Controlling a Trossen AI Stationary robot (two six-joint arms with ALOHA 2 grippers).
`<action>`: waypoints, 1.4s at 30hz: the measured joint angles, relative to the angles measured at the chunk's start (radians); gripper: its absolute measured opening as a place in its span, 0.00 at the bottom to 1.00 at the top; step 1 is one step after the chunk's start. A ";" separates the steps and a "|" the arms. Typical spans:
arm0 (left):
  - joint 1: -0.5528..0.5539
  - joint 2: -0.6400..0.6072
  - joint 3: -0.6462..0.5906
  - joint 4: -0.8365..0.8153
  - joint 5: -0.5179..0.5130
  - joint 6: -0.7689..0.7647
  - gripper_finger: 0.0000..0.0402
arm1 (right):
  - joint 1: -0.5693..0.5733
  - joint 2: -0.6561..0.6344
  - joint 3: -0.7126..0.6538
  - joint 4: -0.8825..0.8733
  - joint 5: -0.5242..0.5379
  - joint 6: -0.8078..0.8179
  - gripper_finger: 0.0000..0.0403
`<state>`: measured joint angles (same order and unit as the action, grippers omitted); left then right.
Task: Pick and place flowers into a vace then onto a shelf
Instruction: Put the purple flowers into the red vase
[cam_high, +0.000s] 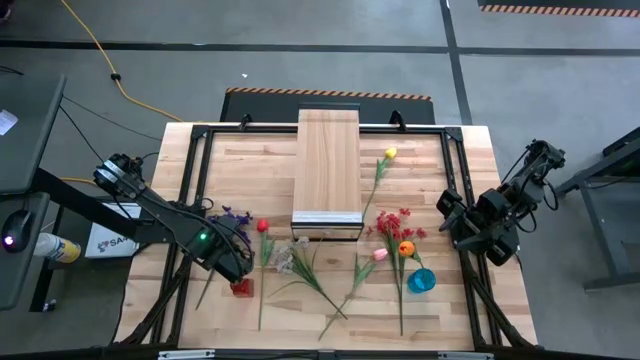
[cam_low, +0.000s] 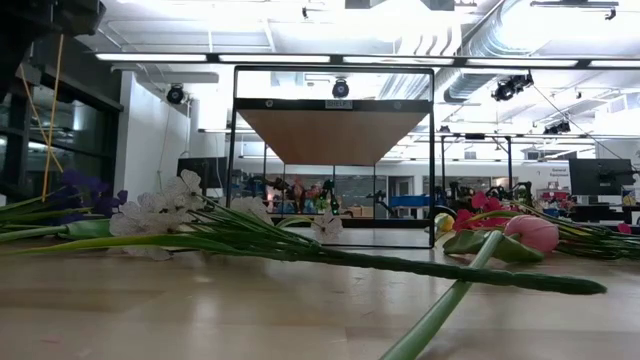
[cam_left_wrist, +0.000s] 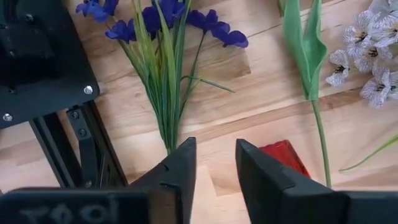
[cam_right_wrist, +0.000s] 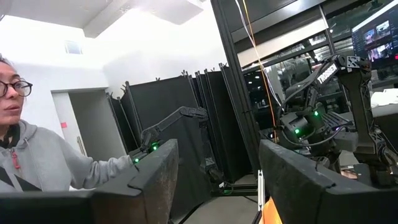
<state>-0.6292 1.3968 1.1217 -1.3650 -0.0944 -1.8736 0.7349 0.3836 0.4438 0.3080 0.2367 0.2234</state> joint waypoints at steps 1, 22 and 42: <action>0.000 0.000 0.000 -0.001 0.000 0.000 0.42 | 0.000 0.000 0.000 0.000 0.000 0.000 0.54; 0.000 0.000 0.000 0.050 -0.144 0.105 0.81 | 0.000 0.000 0.000 0.000 0.000 -0.005 0.54; 0.000 0.181 0.001 0.003 -0.006 0.058 0.71 | 0.000 0.000 0.000 0.000 0.025 -0.005 0.53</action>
<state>-0.6289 1.5775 1.1229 -1.3618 -0.1001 -1.8156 0.7347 0.3840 0.4435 0.3080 0.2614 0.2182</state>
